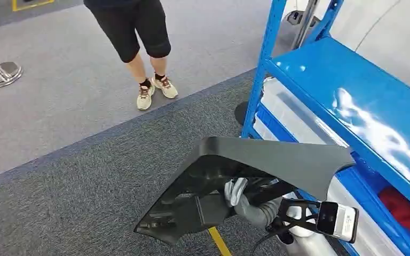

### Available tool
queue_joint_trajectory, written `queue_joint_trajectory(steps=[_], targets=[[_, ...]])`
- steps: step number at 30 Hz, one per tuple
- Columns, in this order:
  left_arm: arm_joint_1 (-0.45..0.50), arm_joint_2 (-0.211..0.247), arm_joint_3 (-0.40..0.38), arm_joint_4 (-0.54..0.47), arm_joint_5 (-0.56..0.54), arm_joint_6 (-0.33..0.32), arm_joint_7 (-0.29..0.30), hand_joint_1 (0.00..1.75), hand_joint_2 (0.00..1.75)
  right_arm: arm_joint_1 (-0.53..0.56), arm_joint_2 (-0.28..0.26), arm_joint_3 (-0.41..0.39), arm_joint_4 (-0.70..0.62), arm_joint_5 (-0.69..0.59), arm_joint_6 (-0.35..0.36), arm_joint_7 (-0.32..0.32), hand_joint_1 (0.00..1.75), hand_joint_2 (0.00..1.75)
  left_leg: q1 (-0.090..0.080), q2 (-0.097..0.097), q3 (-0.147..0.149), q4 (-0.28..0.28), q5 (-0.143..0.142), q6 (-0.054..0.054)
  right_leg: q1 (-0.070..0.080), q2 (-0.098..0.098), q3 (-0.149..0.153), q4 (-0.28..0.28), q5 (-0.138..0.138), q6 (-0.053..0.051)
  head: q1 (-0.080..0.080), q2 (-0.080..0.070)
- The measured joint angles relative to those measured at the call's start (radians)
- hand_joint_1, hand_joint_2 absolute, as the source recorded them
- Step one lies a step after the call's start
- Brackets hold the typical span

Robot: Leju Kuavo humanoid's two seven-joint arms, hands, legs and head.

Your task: Take the parts from the cabinet and place them on the table.

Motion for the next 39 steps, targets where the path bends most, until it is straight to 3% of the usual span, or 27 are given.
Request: queue_joint_trajectory(steps=[1,3,4,5,6,9,10,11,12,14,15,16,17,19,20,21,24,25,27,29,31,32,34,35,36,37,39], targets=[[0.003,0.008,0.009,0.004,0.000,0.010,0.000,0.00,1.75,0.001,0.001,-0.001,0.002,-0.001,0.008,0.000,1.75,1.75,0.000,0.002,0.006,-0.006,0.014,0.000,0.001,-0.013,0.001,0.000,-0.002,-0.001,0.000,0.000],[0.008,0.023,0.027,0.006,0.000,0.021,0.000,0.00,1.75,0.003,0.007,-0.003,0.003,-0.003,0.022,0.000,1.75,1.75,0.000,0.012,0.075,-0.133,0.083,0.005,0.004,-0.035,0.004,0.002,-0.006,0.000,0.000,0.000],[0.007,0.034,0.038,0.008,0.000,0.024,-0.001,0.00,1.75,0.003,0.011,-0.006,0.004,-0.003,0.030,0.000,1.75,1.75,-0.002,0.035,0.128,-0.230,0.122,0.010,0.006,-0.046,0.007,0.002,-0.009,0.002,0.000,0.000],[0.005,0.041,0.048,0.011,0.000,0.027,-0.003,0.00,1.75,0.003,0.016,-0.009,0.004,-0.002,0.037,0.000,1.75,1.75,-0.008,0.080,0.161,-0.296,0.122,0.019,0.009,-0.056,0.010,0.002,-0.011,0.004,0.000,0.000],[0.003,0.050,0.059,0.011,0.000,0.028,-0.005,0.00,1.75,0.002,0.019,-0.012,0.005,-0.002,0.043,0.000,1.75,1.75,-0.021,0.086,0.166,-0.308,0.121,0.031,0.016,-0.065,0.009,0.006,-0.015,0.010,0.000,0.000],[0.013,0.056,0.079,0.013,0.000,0.026,-0.007,0.00,1.75,0.004,0.028,-0.017,0.012,0.006,0.047,0.000,1.75,1.75,-0.022,0.052,0.159,-0.308,0.124,0.041,0.015,-0.092,0.012,0.001,-0.015,0.019,0.000,0.000],[0.015,0.056,0.080,0.013,0.000,0.022,-0.007,0.00,1.75,0.006,0.031,-0.021,0.012,0.010,0.050,0.000,1.75,1.75,-0.011,0.041,0.167,-0.321,0.132,0.050,0.018,-0.093,0.012,0.004,-0.022,0.027,0.000,0.000],[0.018,0.055,0.080,0.013,-0.001,0.019,-0.007,0.00,1.75,0.011,0.031,-0.028,0.012,0.014,0.054,0.000,1.75,1.75,-0.010,0.031,0.168,-0.326,0.135,0.052,0.010,-0.033,0.008,0.026,-0.039,0.034,0.000,0.000],[0.016,0.055,0.080,0.013,-0.001,0.015,-0.007,0.00,1.75,0.018,0.031,-0.035,0.010,0.016,0.058,-0.001,1.75,1.75,-0.008,0.023,0.167,-0.326,0.137,0.057,0.007,0.006,-0.016,0.077,-0.072,0.036,0.000,0.000],[0.010,0.053,0.080,0.013,-0.002,0.003,-0.007,0.00,1.75,0.039,0.031,-0.053,0.010,0.030,0.059,0.000,1.75,1.75,-0.008,-0.002,0.164,-0.326,0.139,0.060,0.003,0.029,-0.097,0.242,-0.148,0.040,0.000,0.000],[0.010,0.052,0.079,0.013,-0.002,-0.003,-0.006,0.00,1.75,0.047,0.031,-0.060,0.010,0.036,0.057,0.000,1.75,1.75,-0.008,-0.015,0.163,-0.324,0.139,0.059,0.001,0.031,-0.128,0.299,-0.163,0.042,0.000,0.000],[0.011,0.052,0.077,0.013,-0.002,-0.006,-0.005,0.00,1.75,0.051,0.030,-0.064,0.010,0.042,0.057,0.000,1.75,1.75,-0.008,-0.027,0.163,-0.324,0.139,0.059,-0.001,0.031,-0.138,0.312,-0.153,0.044,0.000,0.000],[0.011,0.051,0.076,0.013,-0.002,-0.009,-0.003,0.00,1.75,0.052,0.029,-0.068,0.010,0.043,0.057,0.000,1.75,1.75,-0.007,-0.039,0.163,-0.322,0.139,0.059,-0.004,0.032,-0.125,0.278,-0.120,0.046,0.000,0.000],[0.008,0.048,0.073,0.013,-0.003,-0.013,-0.001,0.00,1.75,0.052,0.029,-0.075,0.007,0.043,0.056,0.000,1.75,1.75,-0.003,-0.066,0.163,-0.313,0.135,0.051,-0.014,0.053,-0.047,0.111,-0.023,0.050,0.000,0.000],[0.008,0.048,0.071,0.013,-0.003,-0.014,0.000,0.00,1.75,0.051,0.029,-0.077,0.005,0.044,0.052,0.000,1.75,1.75,-0.002,-0.076,0.158,-0.307,0.132,0.046,-0.023,0.102,-0.018,0.044,-0.002,0.052,0.000,0.000],[0.004,0.048,0.069,0.013,-0.003,-0.016,0.003,0.00,1.75,0.051,0.026,-0.077,0.004,0.043,0.045,0.000,1.75,1.75,-0.008,-0.087,0.149,-0.292,0.128,0.038,-0.023,0.123,-0.012,0.021,-0.014,0.051,0.000,0.000],[0.006,0.043,0.058,0.013,-0.004,-0.025,0.013,0.00,1.75,0.039,0.009,-0.077,0.003,0.036,0.007,0.000,1.75,1.75,0.003,-0.117,0.141,-0.302,0.139,0.017,-0.012,0.095,-0.015,0.028,-0.011,0.034,0.000,0.000],[0.007,0.041,0.053,0.013,-0.005,-0.030,0.016,0.00,1.75,0.036,0.000,-0.077,0.001,0.034,-0.008,0.000,1.75,1.75,0.004,-0.125,0.136,-0.302,0.139,0.011,-0.018,0.081,-0.011,0.018,-0.006,0.024,0.000,0.000],[0.003,0.033,0.040,0.011,-0.007,-0.032,0.018,0.00,1.75,0.039,-0.019,-0.077,-0.011,0.035,-0.028,0.000,1.75,1.75,-0.001,-0.031,0.113,-0.240,0.096,0.008,-0.015,0.054,-0.004,0.009,-0.003,0.012,0.000,0.000],[-0.005,0.023,0.031,0.011,-0.007,-0.033,0.021,0.00,1.75,0.053,-0.047,-0.078,-0.029,0.040,-0.035,0.000,1.75,1.75,0.002,-0.002,0.044,-0.087,0.020,0.004,-0.008,0.022,-0.004,0.010,-0.006,0.007,0.000,0.000],[-0.001,0.011,0.023,0.010,-0.007,-0.036,0.023,0.00,1.75,0.069,-0.063,-0.079,-0.042,0.050,-0.040,0.000,1.75,1.75,0.003,0.003,0.003,0.008,-0.005,0.003,-0.003,-0.006,-0.004,0.010,-0.008,0.005,0.000,0.000],[0.002,0.006,0.017,0.010,-0.007,-0.036,0.025,0.00,1.75,0.076,-0.068,-0.078,-0.049,0.054,-0.045,0.000,1.75,1.75,0.003,0.005,0.018,-0.016,0.016,0.004,-0.002,-0.018,-0.003,0.010,-0.010,0.004,0.000,0.000],[0.002,-0.001,0.011,0.010,-0.007,-0.036,0.031,0.00,1.75,0.079,-0.072,-0.077,-0.058,0.058,-0.064,0.000,1.75,1.75,0.002,0.020,0.103,-0.170,0.092,0.012,0.001,-0.039,0.002,0.010,-0.013,0.006,0.000,0.000],[0.001,-0.003,0.009,0.010,-0.007,-0.035,0.034,0.00,1.75,0.080,-0.072,-0.076,-0.063,0.063,-0.075,0.000,1.75,1.75,-0.003,0.054,0.150,-0.255,0.123,0.019,0.002,-0.047,0.006,0.010,-0.016,0.009,0.000,0.000],[-0.004,-0.005,0.006,0.010,-0.007,-0.033,0.039,0.00,1.75,0.085,-0.072,-0.074,-0.068,0.070,-0.086,0.000,1.75,1.75,-0.017,0.095,0.168,-0.294,0.105,0.025,0.009,-0.057,0.007,0.011,-0.019,0.014,0.000,0.000],[-0.008,-0.010,0.002,0.010,-0.007,-0.032,0.042,0.00,1.75,0.092,-0.072,-0.071,-0.075,0.078,-0.095,0.000,1.75,1.75,-0.021,0.080,0.166,-0.299,0.111,0.036,0.010,-0.068,0.006,0.012,-0.020,0.019,0.000,0.000],[-0.004,-0.013,-0.004,0.010,-0.007,-0.025,0.048,0.00,1.75,0.107,-0.071,-0.060,-0.084,0.088,-0.104,0.000,1.75,1.75,-0.025,0.058,0.161,-0.299,0.112,0.043,0.007,-0.089,0.010,0.007,-0.021,0.026,0.000,0.000]])
